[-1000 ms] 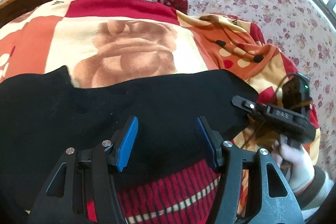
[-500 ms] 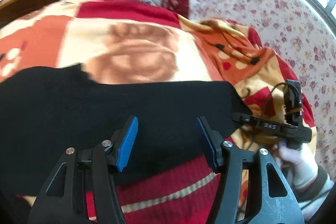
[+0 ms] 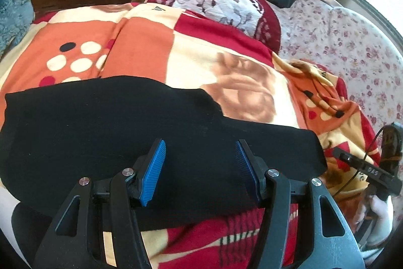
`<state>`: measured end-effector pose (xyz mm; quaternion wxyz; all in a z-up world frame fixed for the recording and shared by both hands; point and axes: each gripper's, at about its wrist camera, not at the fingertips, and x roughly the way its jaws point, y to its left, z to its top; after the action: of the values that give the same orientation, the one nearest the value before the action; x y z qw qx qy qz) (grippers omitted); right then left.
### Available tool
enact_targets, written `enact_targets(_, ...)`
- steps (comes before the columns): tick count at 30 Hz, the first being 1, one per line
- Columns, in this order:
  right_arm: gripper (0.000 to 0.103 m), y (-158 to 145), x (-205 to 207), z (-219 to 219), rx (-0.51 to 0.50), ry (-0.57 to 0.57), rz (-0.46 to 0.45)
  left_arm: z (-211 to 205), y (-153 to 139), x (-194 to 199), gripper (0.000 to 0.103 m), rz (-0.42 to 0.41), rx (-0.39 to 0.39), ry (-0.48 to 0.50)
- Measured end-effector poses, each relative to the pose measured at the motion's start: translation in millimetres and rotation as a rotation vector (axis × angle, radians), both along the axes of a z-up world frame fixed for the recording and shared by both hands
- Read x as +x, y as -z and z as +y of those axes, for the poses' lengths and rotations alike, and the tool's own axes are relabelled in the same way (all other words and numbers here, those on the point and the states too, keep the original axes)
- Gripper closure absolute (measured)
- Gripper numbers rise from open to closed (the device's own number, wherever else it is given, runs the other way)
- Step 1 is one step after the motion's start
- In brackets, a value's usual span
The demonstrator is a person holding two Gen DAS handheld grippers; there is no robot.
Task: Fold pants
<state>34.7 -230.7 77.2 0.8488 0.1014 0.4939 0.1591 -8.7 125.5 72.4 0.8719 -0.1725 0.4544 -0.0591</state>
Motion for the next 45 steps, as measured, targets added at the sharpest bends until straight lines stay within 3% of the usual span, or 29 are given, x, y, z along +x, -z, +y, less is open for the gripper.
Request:
enact_targets(4,0.064,7,17,44,0.126,-0.164,0.015,-4,1,-1,0.046,-0.005,0.016,0.013)
enact_targets(14,0.06,41,37,137,0.08,-0.369,0.035,-24,11,17,0.046,0.003,0.061,0.04)
enact_targets(20,0.056,56,43,144,0.058,-0.388,0.027,-26,26,32,0.046,0.028,0.065,0.043)
enact_targets(25,0.056,50,39,147,0.028,-0.413,0.022,-22,26,31,0.046,0.025,0.039,0.045)
enact_targets(31,0.055,40,26,102,0.05,-0.302,0.056,-16,9,21,0.046,-0.003,0.037,0.038)
enact_targets(36,0.051,45,4,43,0.146,-0.156,0.14,-26,-1,21,0.046,-0.022,0.032,0.085)
enact_targets(40,0.047,55,-14,7,0.223,-0.036,0.212,-54,-1,34,0.046,-0.002,0.022,0.194)
enact_targets(45,0.042,69,-24,-18,0.238,0.079,0.271,-100,10,59,0.046,0.071,-0.028,0.367)
